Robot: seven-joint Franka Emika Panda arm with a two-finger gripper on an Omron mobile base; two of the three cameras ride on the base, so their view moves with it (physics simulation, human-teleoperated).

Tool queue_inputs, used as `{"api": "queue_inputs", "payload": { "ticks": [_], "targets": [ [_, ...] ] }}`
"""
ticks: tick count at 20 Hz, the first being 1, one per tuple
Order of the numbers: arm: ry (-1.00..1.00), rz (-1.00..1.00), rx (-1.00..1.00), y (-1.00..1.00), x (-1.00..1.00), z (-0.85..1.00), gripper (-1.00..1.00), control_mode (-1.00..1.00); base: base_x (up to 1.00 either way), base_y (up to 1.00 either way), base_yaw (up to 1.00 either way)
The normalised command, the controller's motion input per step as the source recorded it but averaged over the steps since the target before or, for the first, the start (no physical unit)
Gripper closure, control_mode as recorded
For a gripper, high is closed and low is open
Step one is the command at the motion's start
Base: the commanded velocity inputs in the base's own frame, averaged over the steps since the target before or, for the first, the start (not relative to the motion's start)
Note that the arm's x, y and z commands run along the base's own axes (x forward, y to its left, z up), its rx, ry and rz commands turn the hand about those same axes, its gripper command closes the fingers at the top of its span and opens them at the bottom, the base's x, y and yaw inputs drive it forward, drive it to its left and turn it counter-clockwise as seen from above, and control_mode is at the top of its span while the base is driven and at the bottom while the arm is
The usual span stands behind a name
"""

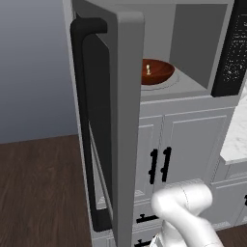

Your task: Pick the mushroom from the sink and place it in the bowl. Then pick the bowl and place it in the microwave. Then close the microwave door and press the start button.

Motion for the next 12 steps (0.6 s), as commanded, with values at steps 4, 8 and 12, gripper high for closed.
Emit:
{"api": "queue_inputs", "payload": {
  "ticks": [4, 8, 12],
  "targets": [
    [0.02, -0.01, -0.36, 1.0, 0.48, 0.13, -1.0, -1.0, 0.0, 0.0, 0.0],
    [0.01, -0.06, -0.29, 1.0, 0.34, 0.42, -1.0, -1.0, 0.0, 0.0, 0.0],
    [0.0, -0.02, -0.2, 0.76, 0.13, 0.52, -1.0, -1.0, 0.0, 0.0, 0.0]
  ]
}}
